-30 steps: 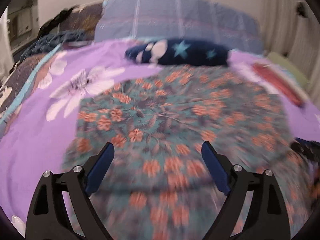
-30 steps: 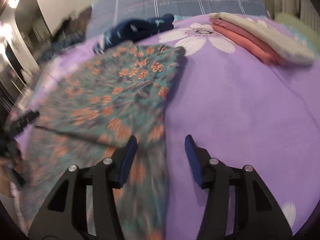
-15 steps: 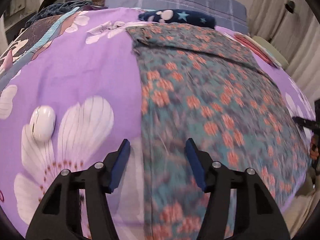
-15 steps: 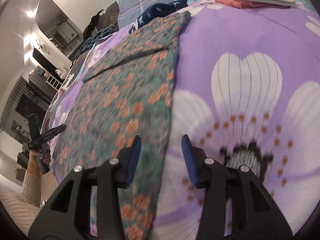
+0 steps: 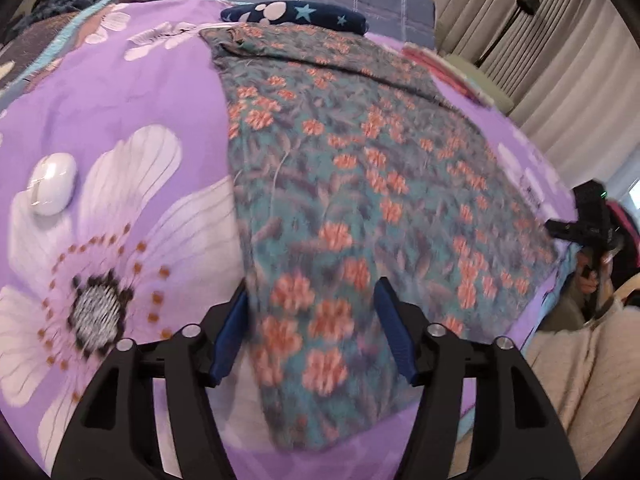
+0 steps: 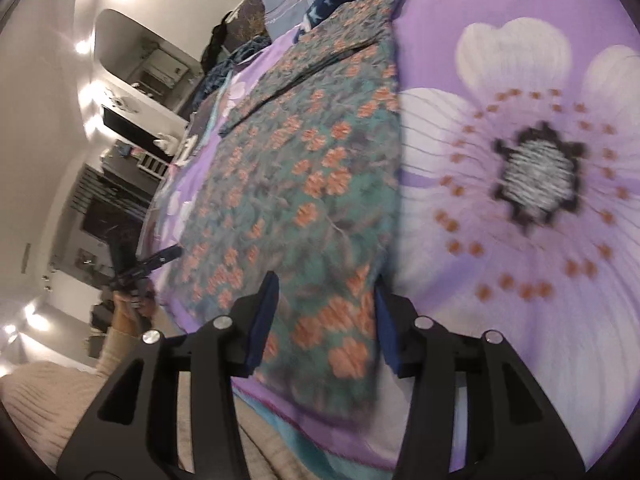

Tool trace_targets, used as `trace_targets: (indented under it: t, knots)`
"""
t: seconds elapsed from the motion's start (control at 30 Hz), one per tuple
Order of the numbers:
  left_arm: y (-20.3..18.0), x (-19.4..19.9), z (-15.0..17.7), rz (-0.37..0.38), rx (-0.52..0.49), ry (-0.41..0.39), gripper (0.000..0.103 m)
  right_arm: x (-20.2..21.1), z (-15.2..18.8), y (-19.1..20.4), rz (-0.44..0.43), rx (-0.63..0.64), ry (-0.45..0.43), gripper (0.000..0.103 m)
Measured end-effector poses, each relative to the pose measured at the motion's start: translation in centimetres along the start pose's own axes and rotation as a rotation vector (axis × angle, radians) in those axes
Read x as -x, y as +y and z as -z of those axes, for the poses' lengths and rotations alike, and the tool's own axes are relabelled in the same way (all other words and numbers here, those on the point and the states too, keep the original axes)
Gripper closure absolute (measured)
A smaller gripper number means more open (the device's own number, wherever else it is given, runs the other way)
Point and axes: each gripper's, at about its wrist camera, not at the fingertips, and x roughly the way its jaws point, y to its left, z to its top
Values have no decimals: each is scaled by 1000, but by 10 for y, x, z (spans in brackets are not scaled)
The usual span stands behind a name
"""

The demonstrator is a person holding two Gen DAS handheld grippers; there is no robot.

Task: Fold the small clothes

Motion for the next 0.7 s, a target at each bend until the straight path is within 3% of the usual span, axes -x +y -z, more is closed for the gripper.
trace_targets:
  t: [0.1, 0.23, 0.43, 0.57, 0.6, 0.7]
  knots:
    - [-3, -7, -10, 3, -4, -1, 35, 1, 1, 4, 8, -3, 0, 56]
    - [-18, 0, 6, -52, -126, 40, 35, 7, 11, 1, -6, -28, -12, 59]
    - [-2, 2, 3, 62, -12, -4, 36, -10, -1, 8, -17, 3, 11, 56]
    - [-17, -9, -14, 86, -42, -32, 67, -16, -6, 10, -19, -4, 0, 60]
    - [-19, -11, -16, 71, -45, -28, 80, -14, -4, 10, -13, -5, 0, 66]
    - [-22, -8, -15, 1, -41, -17, 94, -8, 3, -1, 5, -45, -8, 91]
